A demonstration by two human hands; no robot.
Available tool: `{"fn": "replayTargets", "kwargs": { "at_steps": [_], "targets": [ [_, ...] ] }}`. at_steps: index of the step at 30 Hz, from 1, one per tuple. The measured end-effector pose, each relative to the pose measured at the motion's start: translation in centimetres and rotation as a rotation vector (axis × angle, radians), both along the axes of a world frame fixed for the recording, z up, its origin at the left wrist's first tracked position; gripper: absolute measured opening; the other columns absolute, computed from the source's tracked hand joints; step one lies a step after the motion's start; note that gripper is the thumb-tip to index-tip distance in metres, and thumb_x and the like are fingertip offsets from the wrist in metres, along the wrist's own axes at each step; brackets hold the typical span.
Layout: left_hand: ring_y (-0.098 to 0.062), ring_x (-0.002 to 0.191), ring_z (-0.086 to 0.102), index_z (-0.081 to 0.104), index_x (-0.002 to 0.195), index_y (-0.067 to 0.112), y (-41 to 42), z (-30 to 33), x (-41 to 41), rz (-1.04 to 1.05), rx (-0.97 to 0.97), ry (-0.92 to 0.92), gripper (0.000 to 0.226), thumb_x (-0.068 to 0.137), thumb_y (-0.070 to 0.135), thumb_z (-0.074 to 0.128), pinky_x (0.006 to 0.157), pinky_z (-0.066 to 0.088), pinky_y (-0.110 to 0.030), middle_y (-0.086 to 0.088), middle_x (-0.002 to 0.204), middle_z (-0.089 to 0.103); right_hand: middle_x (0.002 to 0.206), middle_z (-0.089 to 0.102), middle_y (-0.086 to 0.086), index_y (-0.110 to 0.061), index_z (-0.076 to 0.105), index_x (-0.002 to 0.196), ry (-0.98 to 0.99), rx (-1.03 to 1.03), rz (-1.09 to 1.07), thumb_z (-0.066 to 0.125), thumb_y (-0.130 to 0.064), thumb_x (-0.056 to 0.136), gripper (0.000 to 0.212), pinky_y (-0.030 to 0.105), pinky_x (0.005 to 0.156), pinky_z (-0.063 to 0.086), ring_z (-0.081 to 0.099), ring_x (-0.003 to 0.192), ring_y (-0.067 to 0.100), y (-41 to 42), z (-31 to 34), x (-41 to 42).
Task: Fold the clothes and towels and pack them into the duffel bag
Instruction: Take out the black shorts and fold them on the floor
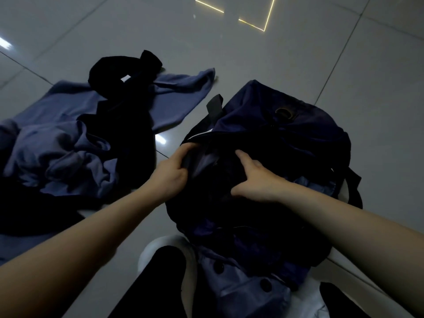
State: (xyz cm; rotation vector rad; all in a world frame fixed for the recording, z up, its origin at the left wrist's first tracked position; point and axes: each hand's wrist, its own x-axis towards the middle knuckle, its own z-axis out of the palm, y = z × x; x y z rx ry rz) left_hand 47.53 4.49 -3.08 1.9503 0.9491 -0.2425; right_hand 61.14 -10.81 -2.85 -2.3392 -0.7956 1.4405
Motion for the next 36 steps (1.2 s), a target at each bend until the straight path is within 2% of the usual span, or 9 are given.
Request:
{"fn": "replayTargets", "kwargs": {
  "at_steps": [3, 6, 11, 15, 19, 23, 28, 32, 36],
  "targets": [
    [-0.015, 0.101, 0.052, 0.04, 0.134, 0.044, 0.0, 0.0, 0.0, 0.115, -0.197, -0.068, 0.064, 0.085, 0.005, 0.053, 0.078, 0.047, -0.026, 0.004, 0.122, 0.05, 0.156, 0.007, 0.01, -0.033, -0.004, 0.152, -0.137, -0.046, 0.051, 0.078, -0.043, 0.074, 0.114, 0.036, 0.102, 0.042, 0.037, 0.133, 0.034, 0.8, -0.4, -0.9],
    [-0.011, 0.109, 0.054, 0.044, 0.132, 0.037, 0.1, -0.2, -0.4, 0.171, -0.291, -0.136, 0.071, 0.073, 0.017, 0.08, 0.088, 0.048, -0.028, 0.011, 0.121, 0.053, 0.154, 0.004, 0.011, -0.03, 0.002, 0.15, -0.293, -0.076, 0.09, 0.075, -0.059, 0.069, 0.113, 0.041, 0.095, 0.046, 0.044, 0.125, 0.039, 1.4, -1.0, -1.8],
    [-0.015, 0.107, 0.055, 0.045, 0.124, 0.048, 1.0, 1.3, -0.6, 0.139, -0.117, -0.083, 0.085, 0.057, 0.023, 0.09, 0.089, 0.053, -0.035, 0.01, 0.12, 0.051, 0.153, 0.002, 0.011, -0.027, 0.007, 0.149, -0.351, -0.12, 0.157, 0.071, -0.07, 0.065, 0.114, 0.041, 0.089, 0.046, 0.048, 0.121, 0.039, 2.2, -1.4, -2.4],
    [-0.015, 0.101, 0.057, 0.039, 0.132, 0.05, 1.2, 4.1, -1.1, 0.005, 0.054, -0.077, 0.088, 0.064, 0.014, 0.083, 0.083, 0.055, -0.034, 0.009, 0.118, 0.052, 0.154, 0.009, 0.014, -0.019, 0.015, 0.15, -0.207, -0.117, 0.147, 0.077, -0.048, 0.074, 0.102, 0.036, 0.104, 0.038, 0.038, 0.132, 0.036, 1.8, -0.3, -0.5],
    [-0.009, 0.106, 0.058, 0.037, 0.139, 0.045, 0.4, 5.5, -0.7, -0.012, 0.072, -0.225, 0.085, 0.071, 0.012, 0.076, 0.089, 0.052, -0.029, 0.011, 0.123, 0.055, 0.131, 0.047, 0.008, -0.021, 0.039, 0.137, -0.199, 0.084, 0.091, 0.069, -0.012, 0.085, 0.06, 0.025, 0.088, 0.043, 0.051, 0.111, 0.022, 0.4, 2.9, 1.4],
    [-0.016, 0.114, 0.057, 0.022, 0.142, 0.048, -2.8, 3.9, 1.6, -0.209, 0.136, -0.31, 0.084, 0.077, 0.03, 0.071, 0.095, 0.048, -0.034, 0.005, 0.132, 0.054, 0.113, 0.053, -0.01, -0.037, 0.042, 0.126, -0.125, 0.247, -0.115, 0.071, -0.009, 0.079, 0.061, 0.026, 0.083, 0.047, 0.054, 0.097, 0.008, -3.2, 6.2, 1.7],
    [-0.016, 0.132, 0.044, -0.01, 0.144, 0.053, -5.2, -1.6, 1.9, -0.439, -0.106, -0.145, 0.094, 0.087, 0.045, 0.064, 0.106, 0.035, -0.023, 0.001, 0.151, 0.036, 0.109, 0.055, -0.017, -0.042, 0.043, 0.122, -0.055, 0.298, -0.363, 0.071, -0.007, 0.08, 0.062, 0.025, 0.082, 0.05, 0.057, 0.099, 0.004, -7.8, 5.9, 0.1],
    [-0.004, 0.126, 0.043, 0.017, 0.14, 0.056, -6.6, -1.1, -0.1, -0.219, -0.048, -0.348, 0.072, 0.083, 0.054, 0.061, 0.103, 0.041, -0.025, 0.018, 0.145, 0.028, 0.108, 0.053, -0.018, -0.039, 0.043, 0.124, -0.027, 0.314, -0.486, 0.068, -0.005, 0.083, 0.059, 0.013, 0.068, 0.047, 0.056, 0.092, -0.001, -8.6, 5.1, -0.5],
    [0.001, 0.127, 0.041, 0.034, 0.133, 0.051, -9.3, 0.8, -1.4, -0.209, -0.059, -0.381, 0.075, 0.066, 0.076, 0.056, 0.103, 0.044, -0.034, 0.027, 0.149, 0.014, 0.116, 0.057, -0.005, -0.033, 0.047, 0.124, 0.13, 0.404, -0.723, 0.067, -0.014, 0.086, 0.048, 0.025, 0.081, 0.051, 0.06, 0.1, 0.009, -7.0, 5.2, -1.2]
  ]
}}
